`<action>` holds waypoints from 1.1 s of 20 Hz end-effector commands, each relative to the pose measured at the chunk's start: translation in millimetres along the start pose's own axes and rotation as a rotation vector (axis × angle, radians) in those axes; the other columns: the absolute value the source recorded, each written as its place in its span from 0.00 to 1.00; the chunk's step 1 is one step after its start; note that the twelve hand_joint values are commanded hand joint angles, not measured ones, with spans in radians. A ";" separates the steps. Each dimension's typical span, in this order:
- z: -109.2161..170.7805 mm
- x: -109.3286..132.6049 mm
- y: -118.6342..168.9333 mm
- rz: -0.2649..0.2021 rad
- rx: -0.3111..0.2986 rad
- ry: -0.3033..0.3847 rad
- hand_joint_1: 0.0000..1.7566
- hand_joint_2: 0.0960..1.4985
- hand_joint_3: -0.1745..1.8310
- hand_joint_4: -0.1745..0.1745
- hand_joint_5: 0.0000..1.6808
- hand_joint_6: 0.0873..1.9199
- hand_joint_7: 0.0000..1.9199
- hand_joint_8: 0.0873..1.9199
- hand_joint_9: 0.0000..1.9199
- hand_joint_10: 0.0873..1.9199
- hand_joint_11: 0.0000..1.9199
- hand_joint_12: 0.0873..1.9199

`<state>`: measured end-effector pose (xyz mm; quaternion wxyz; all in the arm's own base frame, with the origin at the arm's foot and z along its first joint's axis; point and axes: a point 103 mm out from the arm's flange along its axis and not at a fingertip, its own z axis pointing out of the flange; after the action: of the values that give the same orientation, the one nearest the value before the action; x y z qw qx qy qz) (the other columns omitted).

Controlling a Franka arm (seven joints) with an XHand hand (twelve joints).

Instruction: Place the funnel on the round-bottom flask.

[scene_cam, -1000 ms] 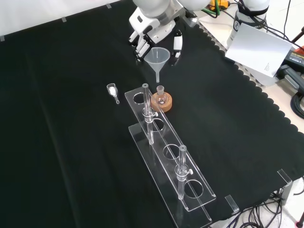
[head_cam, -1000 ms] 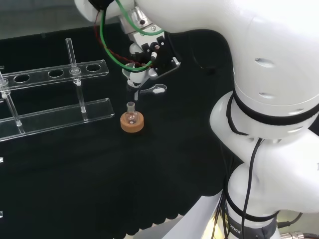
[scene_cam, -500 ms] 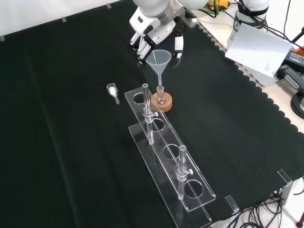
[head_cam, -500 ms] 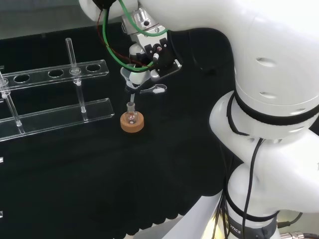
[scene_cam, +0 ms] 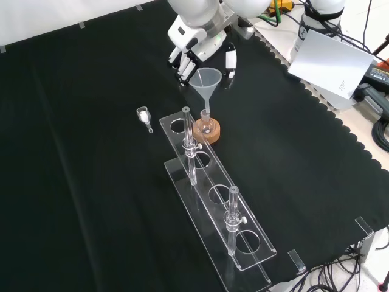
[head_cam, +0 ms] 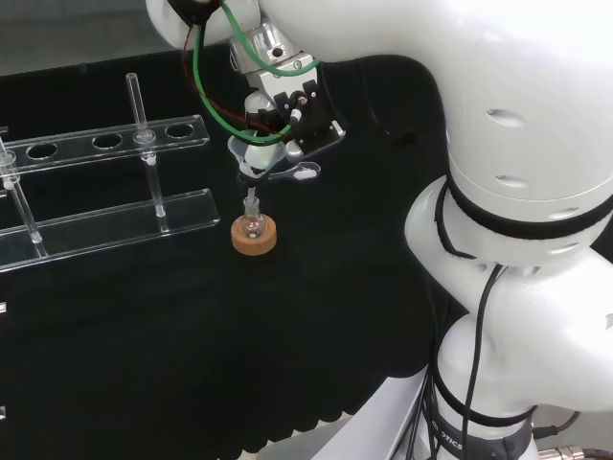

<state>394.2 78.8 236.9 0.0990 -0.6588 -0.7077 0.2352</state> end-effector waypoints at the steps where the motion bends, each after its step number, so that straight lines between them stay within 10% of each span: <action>1: 1.0 5.1 2.0 0.002 0.007 -0.009 0.42 0.47 0.37 0.42 0.28 0.29 0.24 0.33 0.42 0.25 0.14 0.72; 22: 13.3 4.5 17.2 0.002 0.022 -0.036 0.42 0.47 0.37 0.42 0.28 0.29 0.24 0.33 0.42 0.24 0.14 0.72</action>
<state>401.5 80.3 219.2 0.0961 -0.6544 -0.7059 0.2535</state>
